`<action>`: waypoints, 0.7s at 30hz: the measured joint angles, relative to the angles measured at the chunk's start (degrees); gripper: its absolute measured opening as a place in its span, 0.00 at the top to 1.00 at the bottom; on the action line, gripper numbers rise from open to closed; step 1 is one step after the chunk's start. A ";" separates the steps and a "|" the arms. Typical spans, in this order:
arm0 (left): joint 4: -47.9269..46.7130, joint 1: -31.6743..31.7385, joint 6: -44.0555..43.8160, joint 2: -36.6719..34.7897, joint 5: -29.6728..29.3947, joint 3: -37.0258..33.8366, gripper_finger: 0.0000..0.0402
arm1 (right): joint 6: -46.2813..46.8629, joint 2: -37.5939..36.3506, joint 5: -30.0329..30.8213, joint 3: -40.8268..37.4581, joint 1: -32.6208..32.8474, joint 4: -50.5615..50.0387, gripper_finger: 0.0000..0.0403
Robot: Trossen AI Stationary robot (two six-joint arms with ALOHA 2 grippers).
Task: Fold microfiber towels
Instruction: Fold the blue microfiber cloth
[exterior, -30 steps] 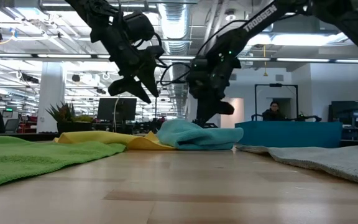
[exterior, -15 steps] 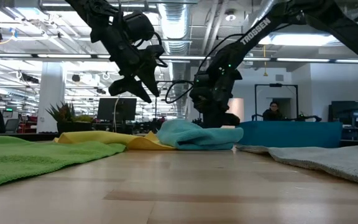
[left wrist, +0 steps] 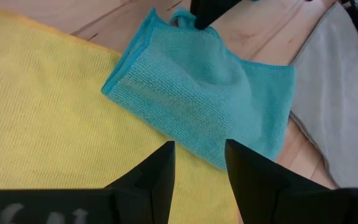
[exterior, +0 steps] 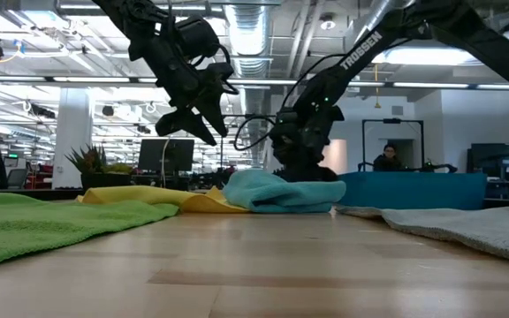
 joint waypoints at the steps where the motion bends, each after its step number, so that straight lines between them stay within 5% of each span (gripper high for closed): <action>1: -0.02 0.00 0.00 0.00 0.01 0.00 0.67 | -0.02 0.00 -0.02 0.01 0.00 0.50 0.69; 7: -0.02 -0.02 0.04 0.00 0.08 0.00 0.67 | -1.36 0.00 -4.90 0.02 -0.11 1.13 0.69; 21: -0.02 -0.07 0.04 0.00 0.08 0.00 0.67 | -1.61 0.00 1.75 0.02 1.73 -0.75 0.69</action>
